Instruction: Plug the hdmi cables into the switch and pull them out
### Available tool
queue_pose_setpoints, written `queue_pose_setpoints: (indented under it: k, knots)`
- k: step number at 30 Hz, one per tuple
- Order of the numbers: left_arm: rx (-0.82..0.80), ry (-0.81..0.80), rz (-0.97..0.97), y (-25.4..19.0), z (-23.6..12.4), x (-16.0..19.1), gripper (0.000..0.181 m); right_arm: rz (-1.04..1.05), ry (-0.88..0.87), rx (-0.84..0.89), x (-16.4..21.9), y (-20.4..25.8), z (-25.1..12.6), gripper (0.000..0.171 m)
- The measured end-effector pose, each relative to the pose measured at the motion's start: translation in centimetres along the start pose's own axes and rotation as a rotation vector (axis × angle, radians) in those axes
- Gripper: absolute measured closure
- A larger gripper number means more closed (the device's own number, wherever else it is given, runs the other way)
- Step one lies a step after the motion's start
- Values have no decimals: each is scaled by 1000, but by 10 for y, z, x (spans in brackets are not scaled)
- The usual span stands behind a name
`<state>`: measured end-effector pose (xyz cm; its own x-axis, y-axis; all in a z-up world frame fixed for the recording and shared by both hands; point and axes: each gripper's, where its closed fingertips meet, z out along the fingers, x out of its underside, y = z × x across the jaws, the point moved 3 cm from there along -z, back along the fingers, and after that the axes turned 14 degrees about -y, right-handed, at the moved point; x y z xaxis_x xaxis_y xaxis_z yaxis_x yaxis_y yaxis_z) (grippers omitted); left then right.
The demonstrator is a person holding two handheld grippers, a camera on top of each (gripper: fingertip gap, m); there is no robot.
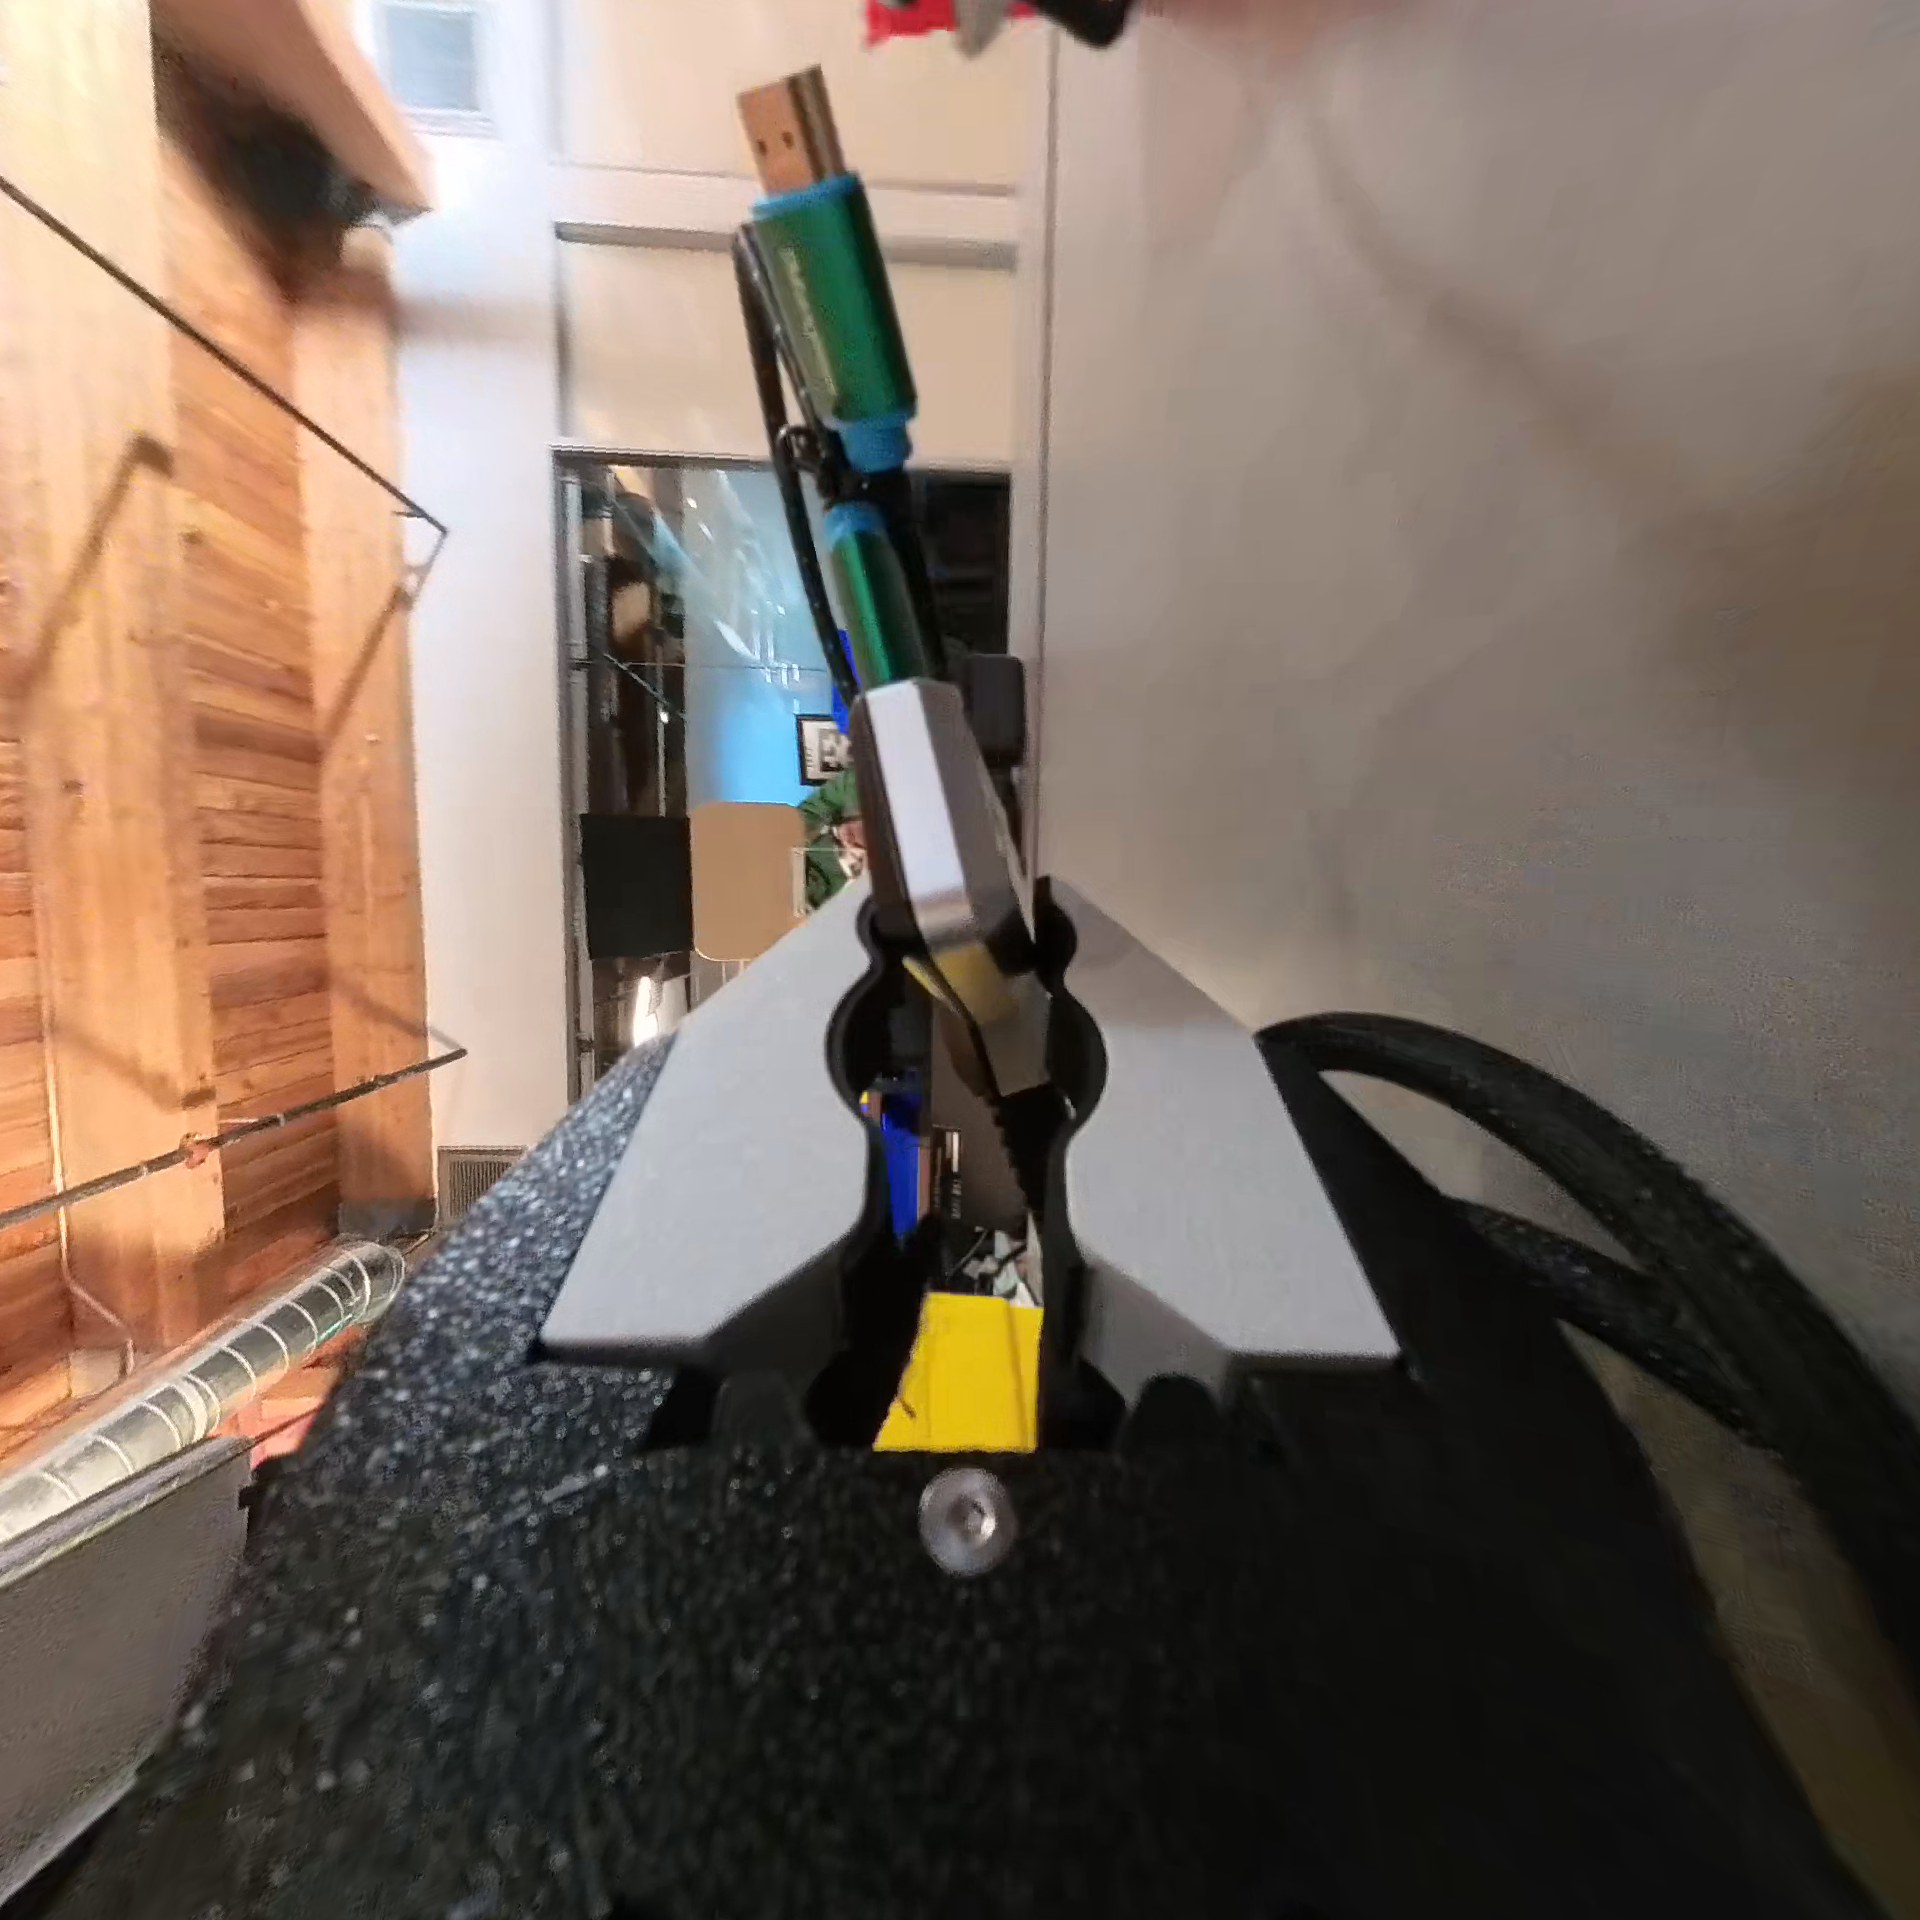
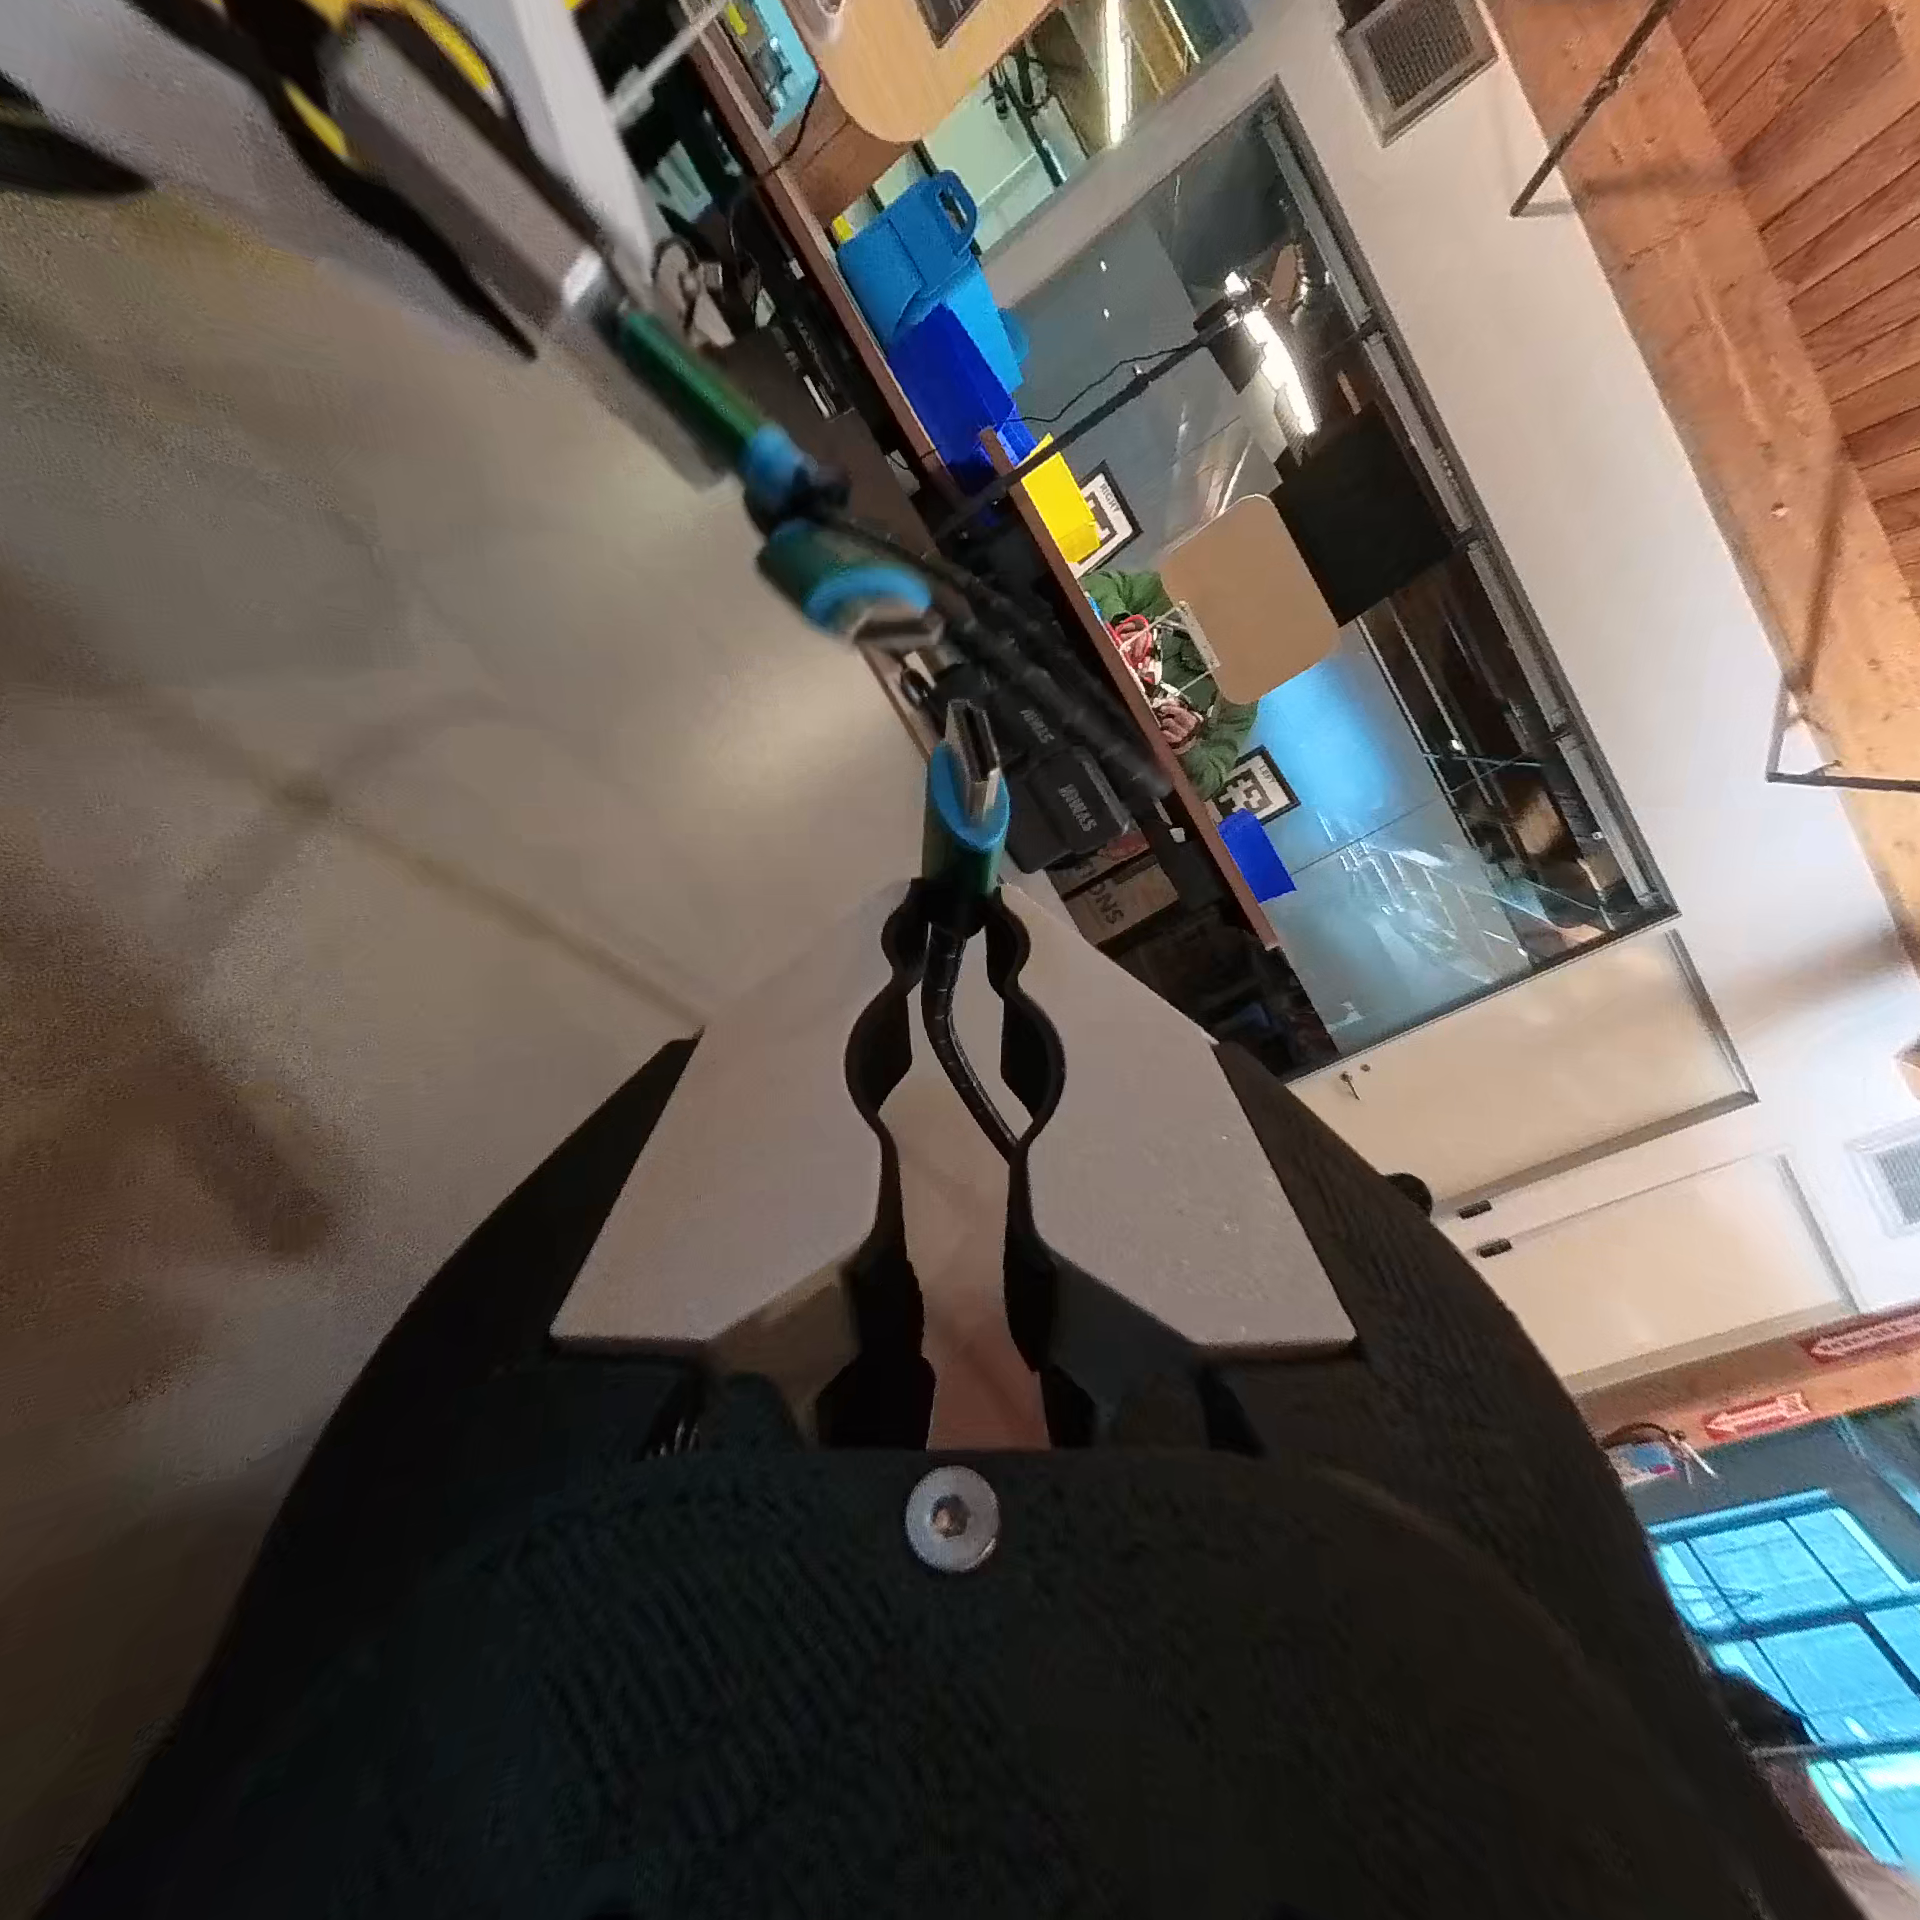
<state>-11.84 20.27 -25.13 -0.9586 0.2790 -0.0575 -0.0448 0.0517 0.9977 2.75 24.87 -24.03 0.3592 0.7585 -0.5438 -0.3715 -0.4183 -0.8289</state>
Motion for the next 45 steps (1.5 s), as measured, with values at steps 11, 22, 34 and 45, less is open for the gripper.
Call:
queue_pose_setpoints:
  k: [11, 22, 34, 45]
  knots:
    - [-141, -164, -169, 25, -11, -7, 155, -47, 82, -60, 17, 16, 19, 162]
    - [-65, -108, -252, 3, 12, 12, 158, -151, 62, -109, 42, 27, 100, 162]
    - [-262, -263, -354, 34, 4, 5, 159, -107, -45, -96, 41, 20, 139, 163]
    - [-246, -234, -398, 33, 5, 13, 158, 3, -99, -102, 38, 15, 138, 163]
